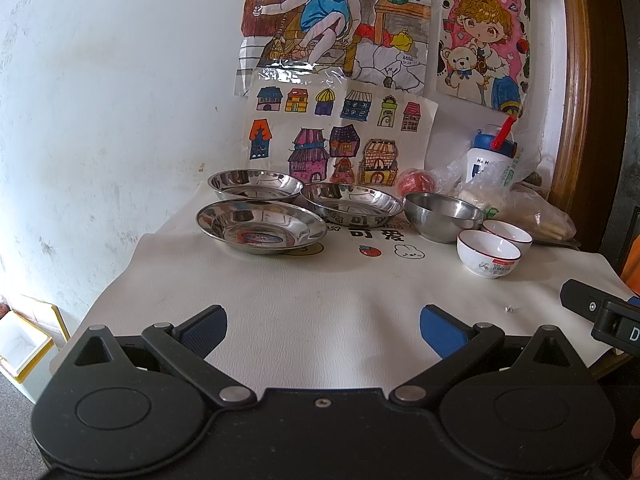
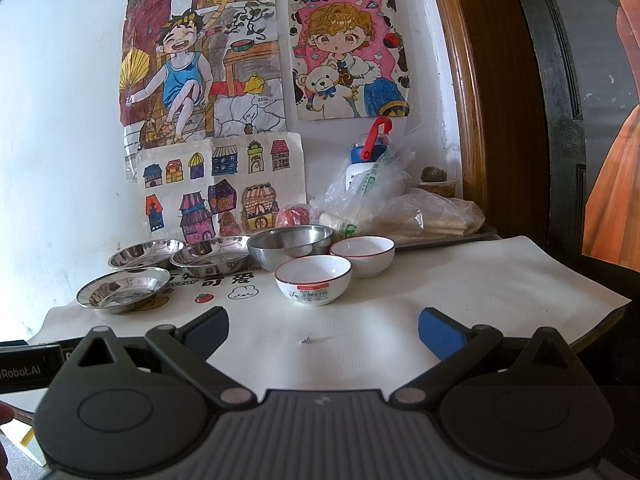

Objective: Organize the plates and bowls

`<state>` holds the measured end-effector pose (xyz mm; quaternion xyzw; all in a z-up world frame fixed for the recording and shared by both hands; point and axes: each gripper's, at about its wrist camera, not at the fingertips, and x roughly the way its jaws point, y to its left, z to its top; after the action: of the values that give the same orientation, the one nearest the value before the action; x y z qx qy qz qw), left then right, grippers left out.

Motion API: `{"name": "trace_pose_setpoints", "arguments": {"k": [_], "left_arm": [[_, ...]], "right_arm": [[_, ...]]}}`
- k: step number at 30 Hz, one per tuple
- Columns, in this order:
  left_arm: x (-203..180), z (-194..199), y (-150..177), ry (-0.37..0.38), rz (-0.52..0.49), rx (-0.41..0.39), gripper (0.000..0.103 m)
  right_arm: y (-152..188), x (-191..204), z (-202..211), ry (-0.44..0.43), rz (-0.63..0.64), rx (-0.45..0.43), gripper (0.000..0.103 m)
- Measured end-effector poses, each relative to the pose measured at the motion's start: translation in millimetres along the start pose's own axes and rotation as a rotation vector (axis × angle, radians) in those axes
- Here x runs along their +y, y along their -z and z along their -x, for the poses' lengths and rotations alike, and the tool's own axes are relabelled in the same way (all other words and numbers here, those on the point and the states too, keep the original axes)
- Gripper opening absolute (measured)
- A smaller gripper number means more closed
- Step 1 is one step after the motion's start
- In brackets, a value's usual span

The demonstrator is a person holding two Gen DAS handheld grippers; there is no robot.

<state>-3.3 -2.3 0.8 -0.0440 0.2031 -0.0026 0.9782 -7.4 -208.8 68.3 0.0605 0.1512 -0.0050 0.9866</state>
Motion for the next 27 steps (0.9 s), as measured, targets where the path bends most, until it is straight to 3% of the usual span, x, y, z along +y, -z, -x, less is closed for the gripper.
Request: {"name": "trace_pose_setpoints", "arguments": {"k": [27], "left_arm": [[-5, 4, 0, 0.003, -0.001, 0.008, 0.102]], "right_arm": [[1, -8, 0, 0.0, 0.002, 0.008, 0.103]]}}
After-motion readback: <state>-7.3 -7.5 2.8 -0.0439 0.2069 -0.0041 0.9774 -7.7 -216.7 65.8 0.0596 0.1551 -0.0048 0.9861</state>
